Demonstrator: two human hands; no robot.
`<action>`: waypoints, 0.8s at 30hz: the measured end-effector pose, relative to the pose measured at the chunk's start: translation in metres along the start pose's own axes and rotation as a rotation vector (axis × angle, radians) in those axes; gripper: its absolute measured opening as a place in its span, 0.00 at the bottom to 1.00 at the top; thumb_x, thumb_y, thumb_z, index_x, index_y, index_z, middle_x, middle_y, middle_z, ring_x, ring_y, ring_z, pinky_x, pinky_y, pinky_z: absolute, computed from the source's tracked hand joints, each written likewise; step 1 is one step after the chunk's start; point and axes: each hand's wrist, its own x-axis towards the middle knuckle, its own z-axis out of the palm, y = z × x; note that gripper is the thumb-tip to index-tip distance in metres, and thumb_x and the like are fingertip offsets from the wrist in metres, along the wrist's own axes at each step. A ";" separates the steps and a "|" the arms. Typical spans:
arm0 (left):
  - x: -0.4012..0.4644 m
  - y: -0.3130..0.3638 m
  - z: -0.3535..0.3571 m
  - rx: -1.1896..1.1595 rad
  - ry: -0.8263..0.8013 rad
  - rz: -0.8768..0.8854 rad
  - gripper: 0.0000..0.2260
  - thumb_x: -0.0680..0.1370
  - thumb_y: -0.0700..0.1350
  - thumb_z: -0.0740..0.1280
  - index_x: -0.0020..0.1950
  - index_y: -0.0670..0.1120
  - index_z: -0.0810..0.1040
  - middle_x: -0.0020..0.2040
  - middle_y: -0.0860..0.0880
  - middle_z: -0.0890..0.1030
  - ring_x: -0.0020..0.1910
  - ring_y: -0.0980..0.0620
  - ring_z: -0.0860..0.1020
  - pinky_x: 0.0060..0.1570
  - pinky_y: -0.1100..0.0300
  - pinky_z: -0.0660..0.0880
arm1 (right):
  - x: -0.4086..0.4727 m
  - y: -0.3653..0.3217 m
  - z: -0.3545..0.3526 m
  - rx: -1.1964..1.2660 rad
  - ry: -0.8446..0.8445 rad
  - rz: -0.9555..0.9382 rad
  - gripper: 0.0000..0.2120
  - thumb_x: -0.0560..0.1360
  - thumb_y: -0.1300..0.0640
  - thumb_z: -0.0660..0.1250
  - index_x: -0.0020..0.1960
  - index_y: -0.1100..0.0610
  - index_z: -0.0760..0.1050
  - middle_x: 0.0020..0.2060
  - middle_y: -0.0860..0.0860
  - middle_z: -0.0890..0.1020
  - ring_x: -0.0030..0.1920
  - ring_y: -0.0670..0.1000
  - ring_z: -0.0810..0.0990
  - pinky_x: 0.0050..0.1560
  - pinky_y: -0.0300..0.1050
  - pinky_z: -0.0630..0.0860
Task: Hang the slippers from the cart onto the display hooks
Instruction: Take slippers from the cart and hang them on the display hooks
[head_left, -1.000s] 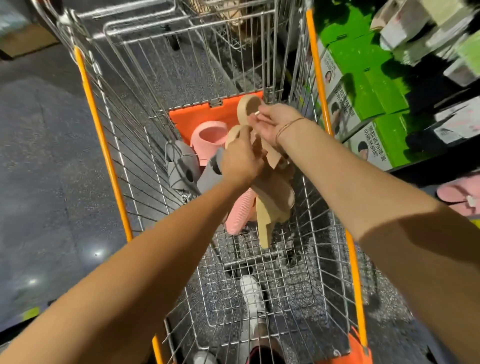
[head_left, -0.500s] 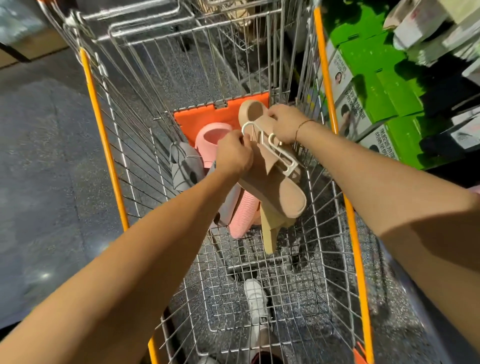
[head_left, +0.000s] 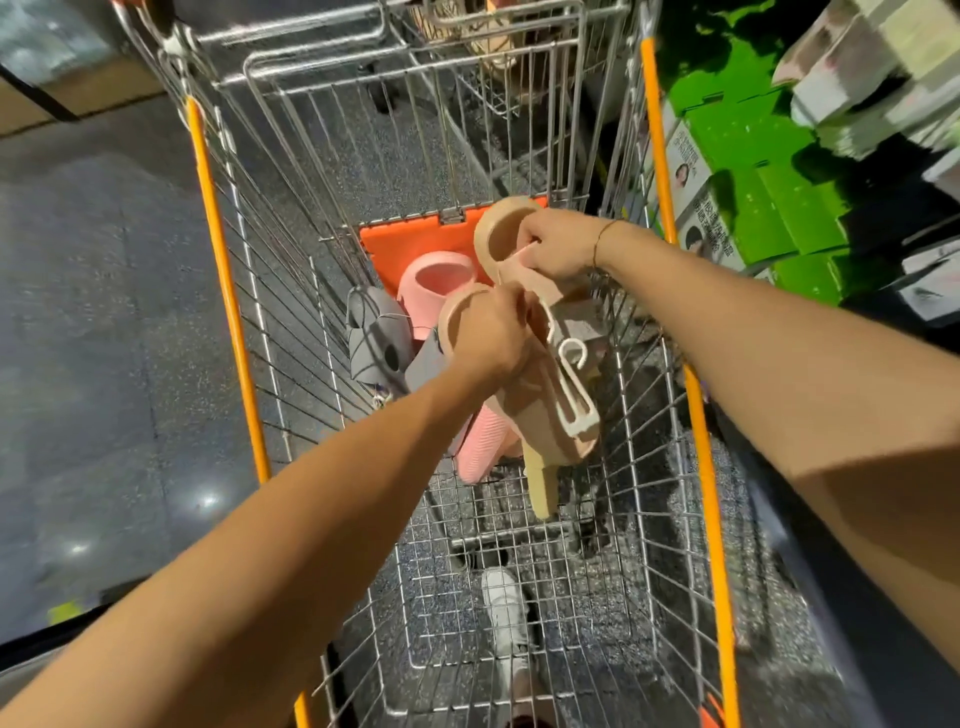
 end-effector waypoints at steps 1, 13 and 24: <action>-0.003 0.002 -0.004 -0.009 0.022 -0.007 0.08 0.79 0.42 0.60 0.43 0.45 0.76 0.38 0.46 0.79 0.38 0.46 0.75 0.39 0.55 0.66 | -0.006 -0.003 -0.003 -0.018 -0.003 -0.010 0.04 0.79 0.57 0.63 0.50 0.54 0.76 0.51 0.54 0.80 0.50 0.54 0.77 0.46 0.45 0.70; -0.077 0.055 -0.095 -0.149 0.285 0.146 0.11 0.78 0.43 0.60 0.38 0.46 0.78 0.32 0.52 0.79 0.33 0.57 0.76 0.38 0.58 0.74 | -0.130 -0.073 -0.058 -0.104 0.007 0.011 0.17 0.83 0.55 0.56 0.39 0.61 0.73 0.34 0.55 0.72 0.38 0.54 0.69 0.33 0.42 0.64; -0.216 0.155 -0.213 -0.244 0.476 0.375 0.12 0.83 0.47 0.61 0.47 0.43 0.80 0.41 0.45 0.82 0.40 0.46 0.77 0.38 0.55 0.65 | -0.338 -0.178 -0.093 -0.069 0.350 0.088 0.14 0.82 0.60 0.58 0.42 0.59 0.78 0.42 0.55 0.80 0.48 0.55 0.76 0.40 0.31 0.70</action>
